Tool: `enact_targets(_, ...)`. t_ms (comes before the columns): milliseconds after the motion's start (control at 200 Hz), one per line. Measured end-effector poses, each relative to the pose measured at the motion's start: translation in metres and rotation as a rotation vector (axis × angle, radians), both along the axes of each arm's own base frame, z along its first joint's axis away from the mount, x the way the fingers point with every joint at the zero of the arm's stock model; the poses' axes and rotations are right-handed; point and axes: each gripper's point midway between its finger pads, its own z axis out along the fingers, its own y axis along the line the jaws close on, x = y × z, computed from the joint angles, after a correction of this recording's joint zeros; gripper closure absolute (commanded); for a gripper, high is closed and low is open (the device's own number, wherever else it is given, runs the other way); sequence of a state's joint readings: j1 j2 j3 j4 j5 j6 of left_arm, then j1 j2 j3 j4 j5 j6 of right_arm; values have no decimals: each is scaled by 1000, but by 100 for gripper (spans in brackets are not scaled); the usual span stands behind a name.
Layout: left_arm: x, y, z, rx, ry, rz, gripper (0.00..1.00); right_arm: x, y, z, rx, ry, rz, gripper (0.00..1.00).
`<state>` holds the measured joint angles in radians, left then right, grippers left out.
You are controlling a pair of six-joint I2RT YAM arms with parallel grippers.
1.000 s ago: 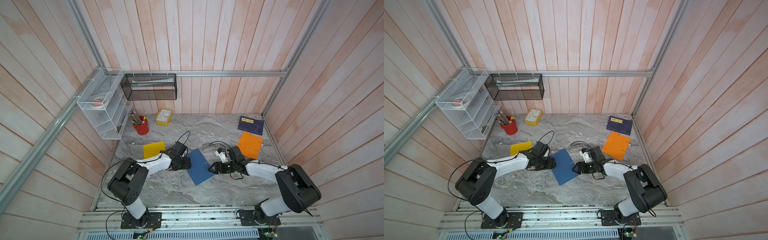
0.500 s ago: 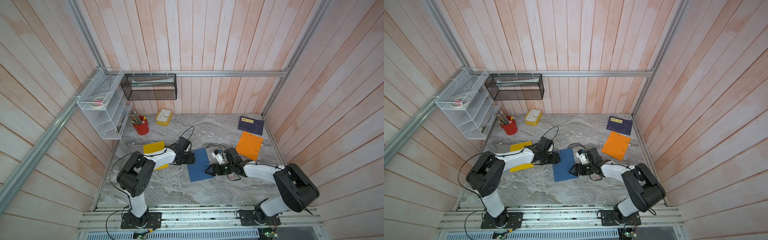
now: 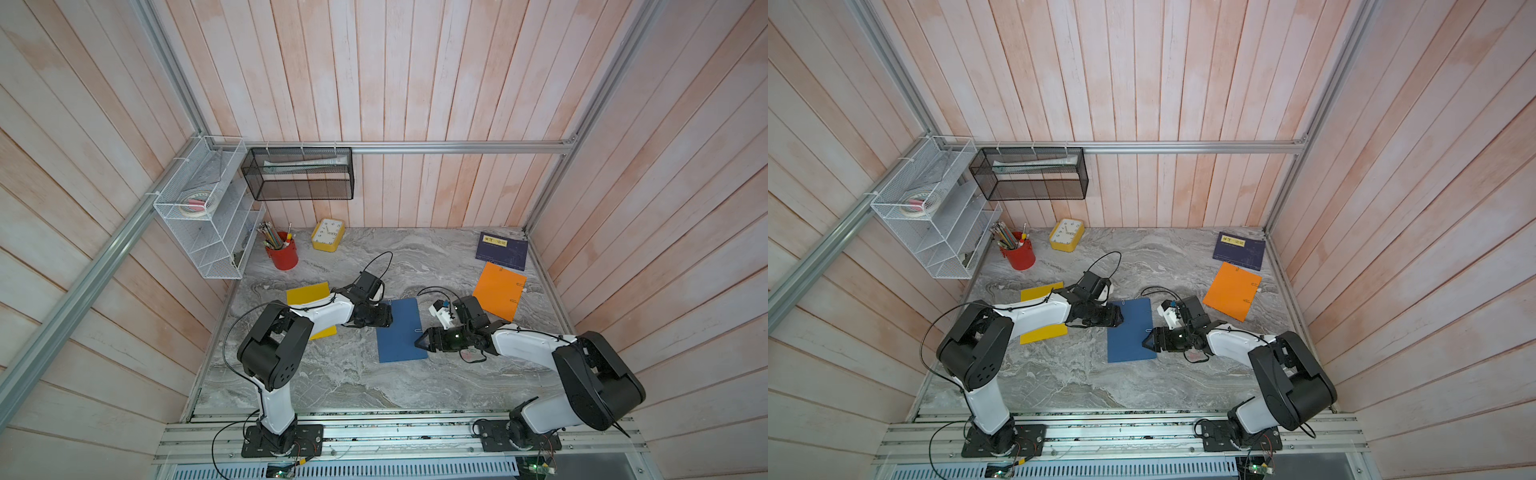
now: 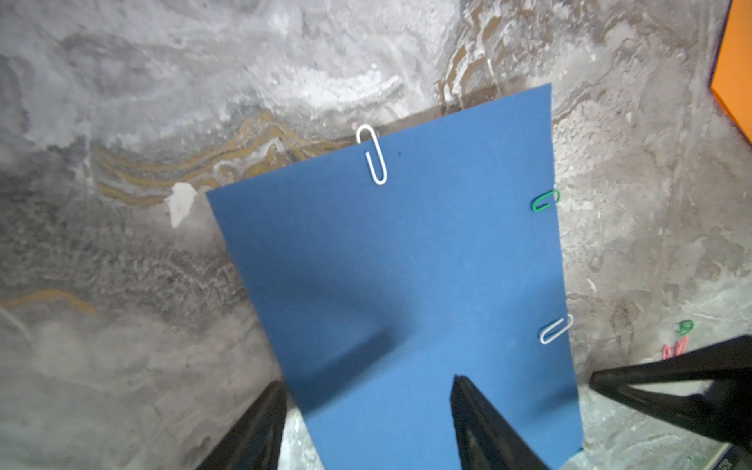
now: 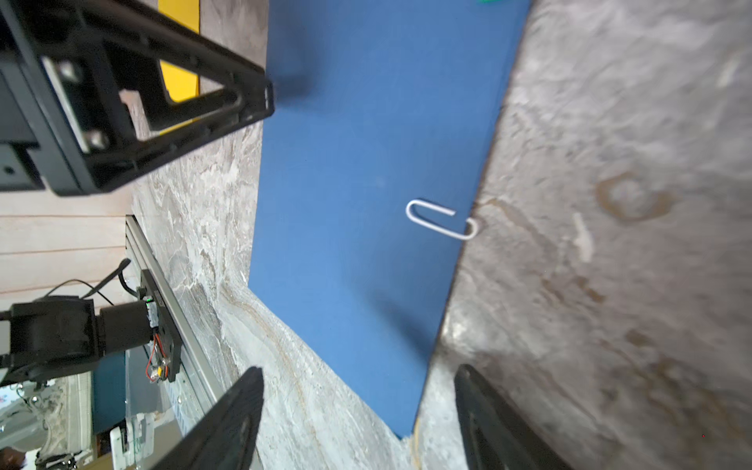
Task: Unclip the paperclips from the documents
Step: Adjust the document at the center of the board.
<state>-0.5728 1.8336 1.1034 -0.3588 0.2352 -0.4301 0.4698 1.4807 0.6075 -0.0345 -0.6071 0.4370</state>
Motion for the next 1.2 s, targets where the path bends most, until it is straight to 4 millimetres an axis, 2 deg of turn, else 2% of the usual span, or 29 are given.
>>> enact_targets(205,9,14,0,3,3,39,35,41,-5,17,0,-49,-35,28)
enact_targets(380,17,24,0,2,3,69,36,58,-6,12,-24,-41,-32,31)
enact_targets(725,24,15,-1,-26,22,55,37,69,-1,-2,-55,-6,-10,32)
enact_targets(1200,19,8,0,-66,50,31,37,68,15,-9,-63,7,41,32)
